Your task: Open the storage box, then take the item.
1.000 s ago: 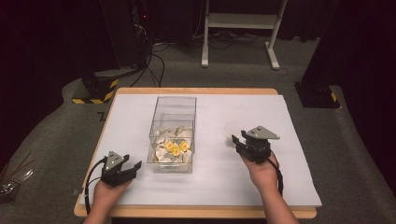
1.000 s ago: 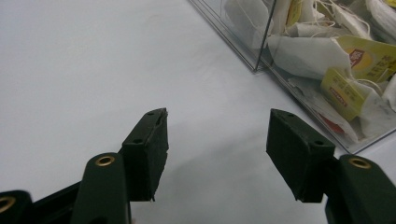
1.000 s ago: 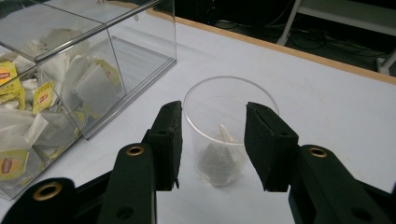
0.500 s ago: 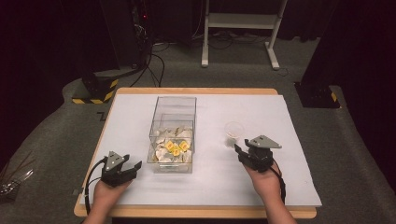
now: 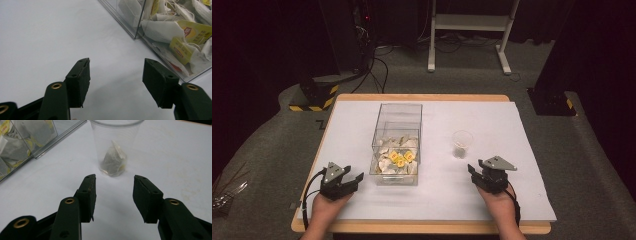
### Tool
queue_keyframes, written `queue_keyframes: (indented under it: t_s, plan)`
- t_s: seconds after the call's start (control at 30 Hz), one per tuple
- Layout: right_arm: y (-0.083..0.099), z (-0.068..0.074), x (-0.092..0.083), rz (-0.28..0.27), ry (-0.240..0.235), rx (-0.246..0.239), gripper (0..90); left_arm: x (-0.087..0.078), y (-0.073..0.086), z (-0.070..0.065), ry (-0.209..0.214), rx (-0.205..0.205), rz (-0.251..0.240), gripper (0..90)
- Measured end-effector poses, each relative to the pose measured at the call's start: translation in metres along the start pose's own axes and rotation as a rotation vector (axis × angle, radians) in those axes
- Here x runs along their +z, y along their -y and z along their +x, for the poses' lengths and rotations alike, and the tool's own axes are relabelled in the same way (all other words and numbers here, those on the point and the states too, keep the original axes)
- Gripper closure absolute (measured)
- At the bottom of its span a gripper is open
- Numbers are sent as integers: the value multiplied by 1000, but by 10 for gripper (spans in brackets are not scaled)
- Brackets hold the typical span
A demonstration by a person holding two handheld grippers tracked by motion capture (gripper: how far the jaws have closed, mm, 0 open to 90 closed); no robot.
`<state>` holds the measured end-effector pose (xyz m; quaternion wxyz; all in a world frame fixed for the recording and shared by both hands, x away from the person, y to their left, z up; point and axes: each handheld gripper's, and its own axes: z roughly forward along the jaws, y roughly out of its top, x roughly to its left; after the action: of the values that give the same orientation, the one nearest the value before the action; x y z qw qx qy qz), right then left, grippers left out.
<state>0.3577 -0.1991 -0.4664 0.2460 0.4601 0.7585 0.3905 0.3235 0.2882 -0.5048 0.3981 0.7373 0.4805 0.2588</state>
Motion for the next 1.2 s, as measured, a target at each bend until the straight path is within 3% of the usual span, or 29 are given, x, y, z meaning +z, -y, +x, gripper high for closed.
queue_keyframes:
  t_s: [0.37,0.5,0.57,0.7,1.0,1.13,1.2]
  plan:
    - [13,-7,2,17,12,1,534,-4,1,-2,6,7,-27,385]
    - [14,-9,5,28,6,3,531,-9,1,-3,34,-26,-43,390]
    - [15,-10,5,30,6,1,530,-12,1,-6,39,-20,-50,387]
    - [17,-12,7,39,1,-15,513,-18,-4,-13,45,3,-77,363]
    - [19,-15,6,37,-6,-4,512,-32,-8,-23,81,3,-117,299]
    - [19,-17,7,39,-8,-3,512,-36,-9,-27,104,-16,-138,251]
    - [19,-18,7,37,-6,7,512,-36,-10,-28,116,-5,-137,237]
